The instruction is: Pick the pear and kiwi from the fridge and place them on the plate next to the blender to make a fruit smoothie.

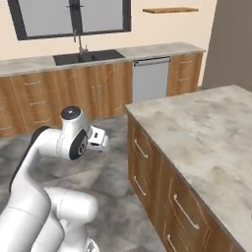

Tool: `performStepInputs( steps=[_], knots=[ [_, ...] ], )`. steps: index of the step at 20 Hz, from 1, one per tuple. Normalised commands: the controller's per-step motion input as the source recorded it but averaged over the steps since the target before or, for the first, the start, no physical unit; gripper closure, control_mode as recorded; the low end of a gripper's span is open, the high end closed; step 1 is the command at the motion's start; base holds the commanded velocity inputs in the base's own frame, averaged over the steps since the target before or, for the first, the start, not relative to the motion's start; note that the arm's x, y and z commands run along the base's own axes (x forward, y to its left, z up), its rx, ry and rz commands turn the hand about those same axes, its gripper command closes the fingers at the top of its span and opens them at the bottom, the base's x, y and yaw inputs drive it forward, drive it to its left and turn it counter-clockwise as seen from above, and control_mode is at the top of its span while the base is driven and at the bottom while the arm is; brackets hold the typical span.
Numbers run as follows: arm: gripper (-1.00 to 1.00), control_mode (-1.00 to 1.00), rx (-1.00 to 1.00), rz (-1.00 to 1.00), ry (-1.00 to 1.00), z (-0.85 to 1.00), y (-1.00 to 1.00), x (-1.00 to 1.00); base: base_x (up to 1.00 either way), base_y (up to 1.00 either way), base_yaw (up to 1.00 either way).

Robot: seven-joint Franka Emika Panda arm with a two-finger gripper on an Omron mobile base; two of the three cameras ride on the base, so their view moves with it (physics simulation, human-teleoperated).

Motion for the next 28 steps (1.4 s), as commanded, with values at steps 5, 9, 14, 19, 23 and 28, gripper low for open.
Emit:
performStepInputs(
  steps=[5,9,14,19,23,28],
  knots=[
    [-1.0,1.0,0.0,0.0,0.0,0.0,0.0,0.0,1.0,0.74,0.28],
    [-1.0,1.0,0.0,0.0,0.0,0.0,0.0,0.0,1.0,0.36,0.01],
    [-1.0,1.0,0.0,0.0,0.0,0.0,0.0,0.0,1.0,0.24,0.0],
    [-1.0,1.0,0.0,0.0,0.0,0.0,0.0,0.0,1.0,0.0,-0.07],
    [-1.0,1.0,0.0,0.0,0.0,0.0,0.0,0.0,1.0,0.0,-0.24],
    [-1.0,1.0,0.0,0.0,0.0,0.0,0.0,0.0,1.0,0.07,-0.47]
  ],
)
